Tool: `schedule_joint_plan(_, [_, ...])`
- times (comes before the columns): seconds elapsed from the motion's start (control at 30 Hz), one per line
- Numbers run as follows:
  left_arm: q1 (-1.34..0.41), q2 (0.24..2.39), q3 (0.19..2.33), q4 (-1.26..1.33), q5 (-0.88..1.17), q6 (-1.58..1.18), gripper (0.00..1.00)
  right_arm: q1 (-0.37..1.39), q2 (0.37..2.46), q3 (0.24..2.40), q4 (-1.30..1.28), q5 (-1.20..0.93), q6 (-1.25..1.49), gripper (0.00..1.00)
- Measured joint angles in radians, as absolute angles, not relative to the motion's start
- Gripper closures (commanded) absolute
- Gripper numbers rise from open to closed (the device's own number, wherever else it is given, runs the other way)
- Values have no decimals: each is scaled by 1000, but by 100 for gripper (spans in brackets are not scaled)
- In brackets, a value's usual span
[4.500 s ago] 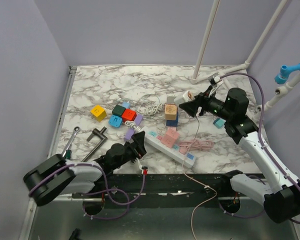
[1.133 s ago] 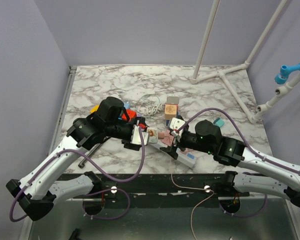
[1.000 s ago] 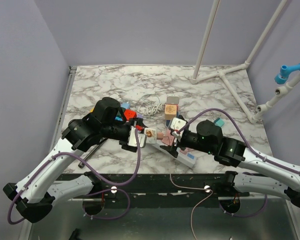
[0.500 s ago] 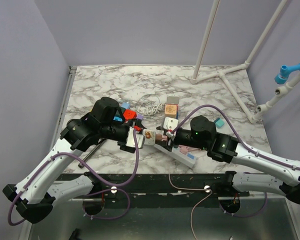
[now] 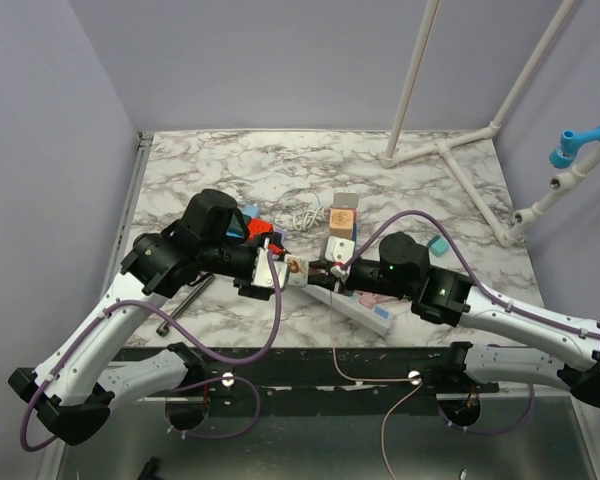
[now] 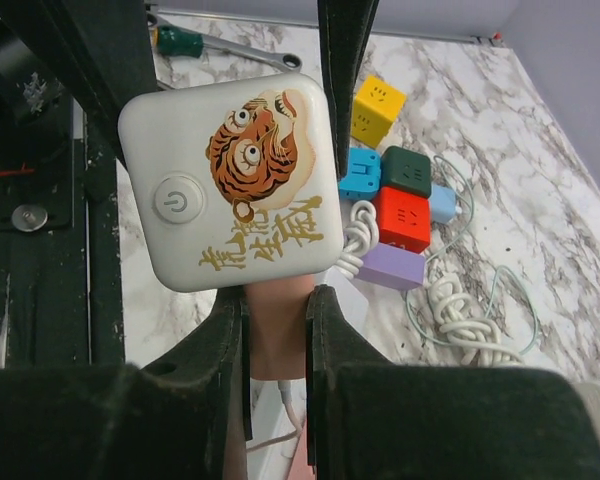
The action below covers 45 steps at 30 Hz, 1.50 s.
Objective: Pull the plug off the socket
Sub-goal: Remove the plug from the socket, then place the plug at the center of the board.
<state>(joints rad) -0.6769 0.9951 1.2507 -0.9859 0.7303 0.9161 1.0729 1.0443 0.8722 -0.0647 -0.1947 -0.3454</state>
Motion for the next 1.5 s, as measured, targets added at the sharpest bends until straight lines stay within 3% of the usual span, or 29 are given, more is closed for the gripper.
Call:
schedule_joint_plan(0.27, [-654, 986, 1251, -949, 757, 926, 100, 1085, 964, 791, 25, -125, -350, 99])
schedule_joint_plan(0.77, [-595, 978, 1326, -1035, 785, 984, 100, 1100, 986, 833, 32, -113, -352, 99])
schedule_joint_plan(1.13, [-519, 880, 1398, -1156, 731, 1060, 100, 1078, 971, 797, -282, 19, -342, 99])
schedule_joint_plan(1.33, [-400, 909, 1396, -1131, 687, 1017, 100, 1078, 972, 853, -286, 134, -330, 99])
schedule_joint_plan(1.5, [-179, 1019, 1423, -1068, 679, 905, 100, 1040, 1007, 1027, -253, 256, -330, 99])
